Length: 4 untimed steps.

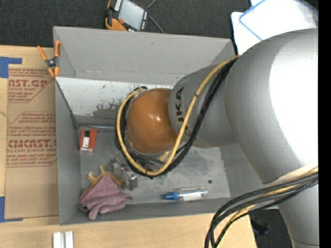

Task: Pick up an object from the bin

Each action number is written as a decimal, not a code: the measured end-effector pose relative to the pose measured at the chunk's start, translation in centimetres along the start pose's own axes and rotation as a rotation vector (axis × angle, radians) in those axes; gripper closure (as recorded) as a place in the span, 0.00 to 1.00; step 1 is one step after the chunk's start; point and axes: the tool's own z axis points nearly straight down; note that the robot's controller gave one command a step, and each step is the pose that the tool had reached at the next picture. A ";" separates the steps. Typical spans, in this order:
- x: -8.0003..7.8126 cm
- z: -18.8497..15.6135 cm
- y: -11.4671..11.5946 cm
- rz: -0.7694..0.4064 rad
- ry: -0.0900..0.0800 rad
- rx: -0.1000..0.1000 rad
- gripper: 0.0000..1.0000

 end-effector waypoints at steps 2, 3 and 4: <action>0.0 0.0 0.0 0.000 0.000 0.000 1.00; 0.0 0.0 0.0 0.000 0.000 0.000 1.00; 0.0 0.0 0.0 0.000 0.000 0.000 1.00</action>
Offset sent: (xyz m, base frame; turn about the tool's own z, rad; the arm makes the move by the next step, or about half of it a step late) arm 0.0000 0.0000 0.0000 0.0000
